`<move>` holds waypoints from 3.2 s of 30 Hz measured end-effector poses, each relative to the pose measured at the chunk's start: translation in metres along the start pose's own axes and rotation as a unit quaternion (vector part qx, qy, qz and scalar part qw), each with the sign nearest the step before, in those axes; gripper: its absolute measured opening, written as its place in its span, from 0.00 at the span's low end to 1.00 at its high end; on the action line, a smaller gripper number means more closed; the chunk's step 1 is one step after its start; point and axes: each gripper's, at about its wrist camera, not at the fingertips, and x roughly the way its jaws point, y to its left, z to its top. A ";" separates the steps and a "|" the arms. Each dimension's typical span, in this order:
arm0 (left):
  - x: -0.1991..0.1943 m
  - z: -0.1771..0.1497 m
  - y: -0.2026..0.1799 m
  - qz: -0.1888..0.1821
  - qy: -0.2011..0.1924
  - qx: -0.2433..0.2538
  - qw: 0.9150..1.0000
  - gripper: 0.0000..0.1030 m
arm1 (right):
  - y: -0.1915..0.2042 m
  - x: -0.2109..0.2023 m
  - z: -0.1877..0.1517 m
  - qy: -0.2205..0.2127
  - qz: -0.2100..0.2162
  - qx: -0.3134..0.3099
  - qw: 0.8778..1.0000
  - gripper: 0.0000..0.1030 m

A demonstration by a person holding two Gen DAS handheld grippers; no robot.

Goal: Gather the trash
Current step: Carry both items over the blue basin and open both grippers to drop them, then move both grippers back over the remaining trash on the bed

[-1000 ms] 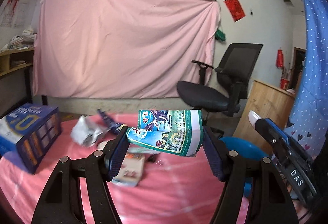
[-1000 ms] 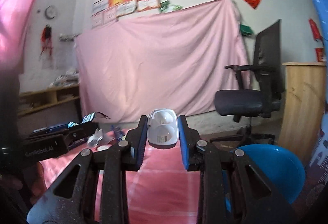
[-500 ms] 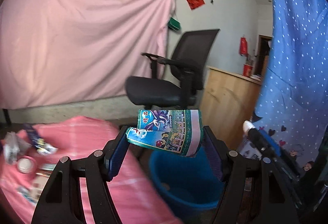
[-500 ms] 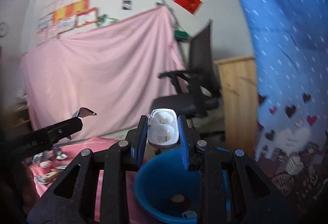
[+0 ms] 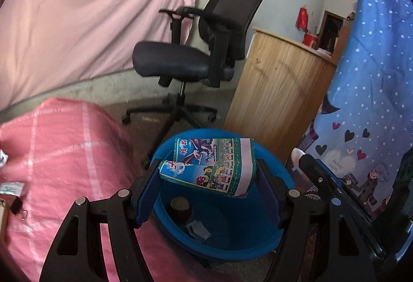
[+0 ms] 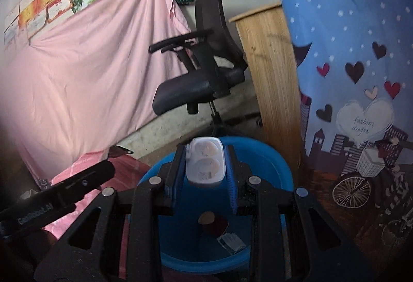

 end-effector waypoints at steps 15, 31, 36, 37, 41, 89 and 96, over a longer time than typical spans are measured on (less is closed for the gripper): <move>0.000 -0.005 0.009 0.007 0.020 -0.012 1.000 0.64 | -0.004 0.007 0.003 0.019 -0.006 0.007 1.000 0.48; -0.024 0.000 0.023 0.025 -0.016 -0.032 0.999 0.70 | 0.007 -0.007 0.008 -0.019 -0.006 -0.009 1.000 0.60; -0.053 -0.001 0.035 0.046 -0.055 -0.045 0.996 0.85 | 0.020 -0.020 0.014 -0.049 0.007 -0.026 0.998 0.79; -0.060 -0.002 0.038 0.052 -0.068 -0.048 0.995 0.89 | 0.024 -0.023 0.014 -0.056 0.011 -0.029 0.998 0.84; -0.093 -0.011 0.052 0.093 -0.117 -0.057 0.987 0.98 | 0.038 -0.031 0.015 -0.076 0.033 -0.040 0.996 0.96; -0.216 -0.125 0.219 0.229 -0.098 -0.124 0.961 0.91 | 0.249 0.011 -0.076 0.048 0.213 -0.292 0.931 0.88; -0.194 -0.122 0.233 0.183 -0.030 -0.154 0.971 0.53 | 0.260 0.029 -0.090 0.104 0.215 -0.314 0.919 0.68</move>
